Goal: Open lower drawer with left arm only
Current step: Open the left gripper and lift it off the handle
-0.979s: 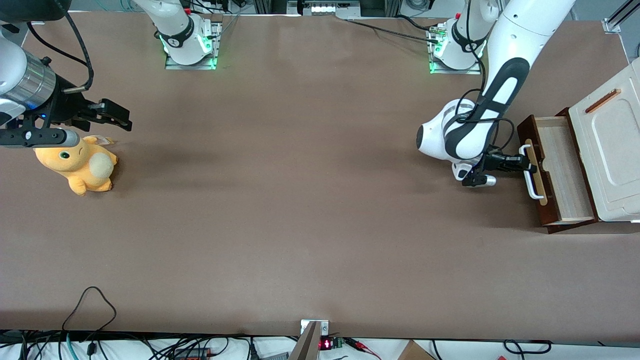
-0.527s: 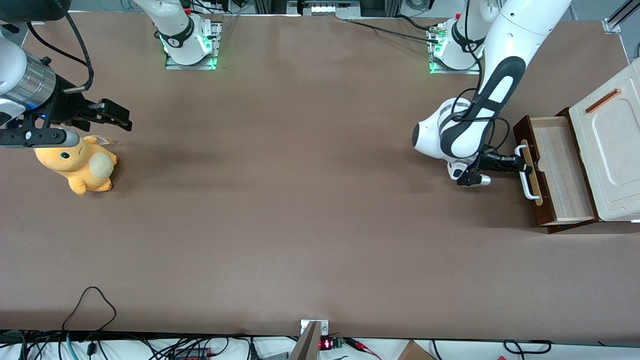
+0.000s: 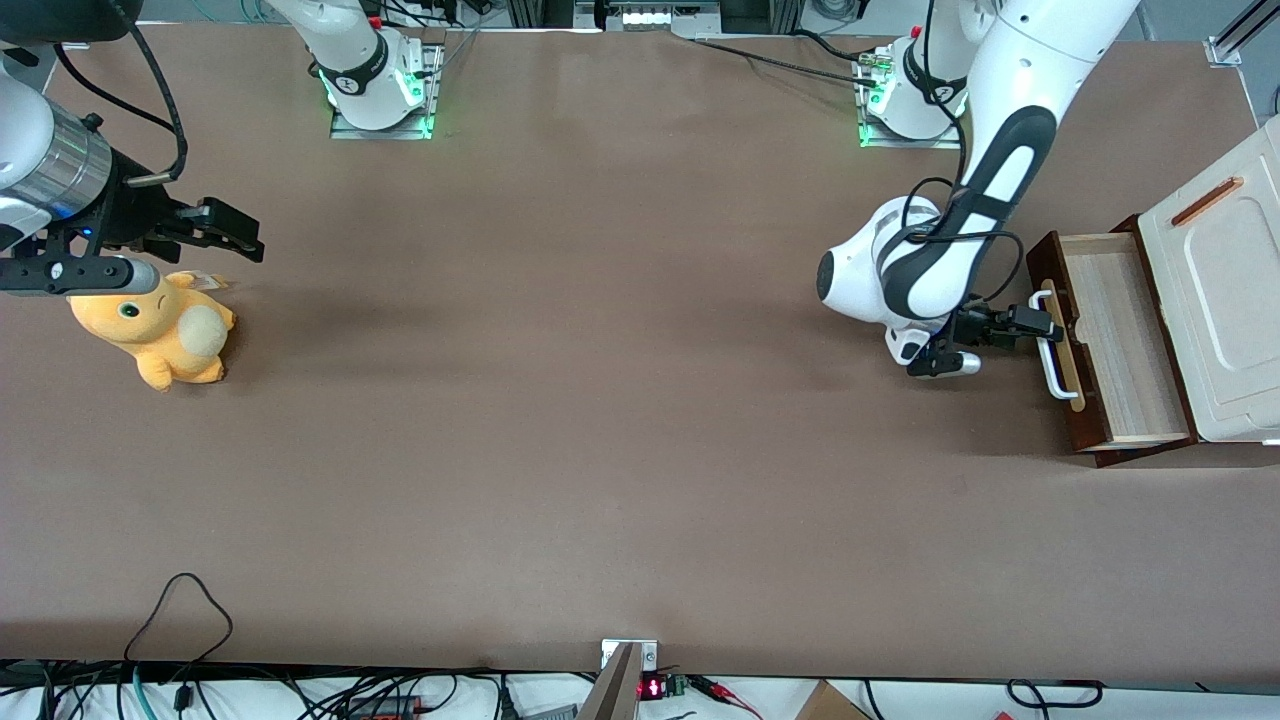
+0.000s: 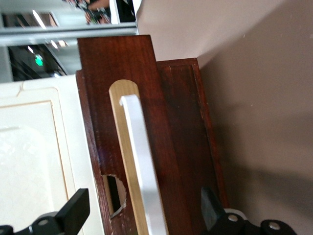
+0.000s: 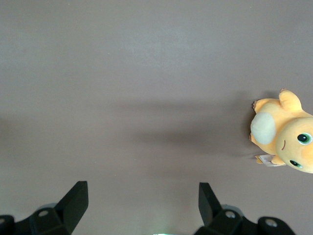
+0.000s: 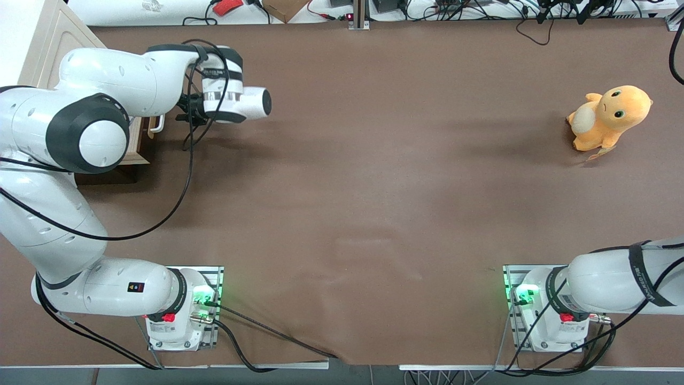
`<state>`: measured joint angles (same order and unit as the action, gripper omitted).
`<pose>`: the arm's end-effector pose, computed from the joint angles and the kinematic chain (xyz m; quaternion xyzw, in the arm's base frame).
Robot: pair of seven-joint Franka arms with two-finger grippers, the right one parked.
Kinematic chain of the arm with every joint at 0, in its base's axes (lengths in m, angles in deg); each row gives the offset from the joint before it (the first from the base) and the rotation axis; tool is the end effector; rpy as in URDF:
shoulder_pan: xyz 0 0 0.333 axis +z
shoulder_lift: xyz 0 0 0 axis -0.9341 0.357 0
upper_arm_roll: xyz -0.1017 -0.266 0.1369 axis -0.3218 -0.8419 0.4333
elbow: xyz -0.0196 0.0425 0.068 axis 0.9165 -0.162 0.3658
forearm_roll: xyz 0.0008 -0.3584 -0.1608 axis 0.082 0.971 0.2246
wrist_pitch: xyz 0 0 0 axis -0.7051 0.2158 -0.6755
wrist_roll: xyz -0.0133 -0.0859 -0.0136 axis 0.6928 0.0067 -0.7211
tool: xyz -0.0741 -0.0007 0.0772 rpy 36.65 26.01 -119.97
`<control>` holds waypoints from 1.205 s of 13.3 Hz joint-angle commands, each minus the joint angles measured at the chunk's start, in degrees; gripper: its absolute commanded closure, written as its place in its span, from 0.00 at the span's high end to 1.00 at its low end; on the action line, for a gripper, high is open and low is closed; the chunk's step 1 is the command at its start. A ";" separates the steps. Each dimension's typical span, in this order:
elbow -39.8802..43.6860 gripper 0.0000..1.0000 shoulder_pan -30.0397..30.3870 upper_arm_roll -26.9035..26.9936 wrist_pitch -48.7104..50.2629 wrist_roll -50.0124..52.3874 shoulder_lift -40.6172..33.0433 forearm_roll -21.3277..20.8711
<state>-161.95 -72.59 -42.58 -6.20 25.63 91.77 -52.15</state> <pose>0.5164 -0.1006 0.2015 -0.8003 0.0979 0.0045 0.5916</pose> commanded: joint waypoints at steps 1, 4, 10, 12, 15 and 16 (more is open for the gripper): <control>3.33 1.00 0.17 -2.71 -1.22 -3.96 -4.49 7.59; 11.06 1.00 0.78 -3.17 -1.49 -10.34 -6.96 20.24; 22.67 1.00 5.35 -2.64 -0.96 -23.28 -14.60 44.50; 25.05 1.00 7.98 -1.68 -0.96 -29.34 -18.11 53.10; 28.04 1.00 8.61 5.43 -0.96 -40.58 -21.98 64.81; 28.22 1.00 8.52 8.23 -0.96 -43.75 -23.04 68.50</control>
<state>-134.43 -64.43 -38.21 -7.18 -11.36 70.69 10.25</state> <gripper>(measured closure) 0.000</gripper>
